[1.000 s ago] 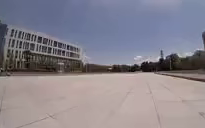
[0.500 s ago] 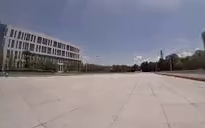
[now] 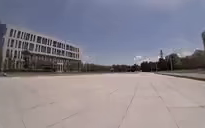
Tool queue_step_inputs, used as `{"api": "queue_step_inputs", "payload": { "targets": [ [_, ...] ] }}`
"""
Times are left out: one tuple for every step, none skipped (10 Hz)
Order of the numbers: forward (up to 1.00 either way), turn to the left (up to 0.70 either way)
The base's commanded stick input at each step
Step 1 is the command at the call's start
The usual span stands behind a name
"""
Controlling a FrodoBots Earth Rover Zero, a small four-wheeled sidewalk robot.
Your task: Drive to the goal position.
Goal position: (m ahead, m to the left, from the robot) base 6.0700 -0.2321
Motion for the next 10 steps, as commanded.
{"api": "queue_step_inputs", "payload": {
  "targets": [
    [0.50, 0.00],
    [0.50, 0.00],
    [0.50, 0.00],
    [0.50, 0.00],
    [0.50, 0.00],
    [0.50, 0.00],
    [0.50, 0.00],
    [0.50, 0.00],
    [0.50, 0.00],
    [0.50, 0.00]
  ]
}}
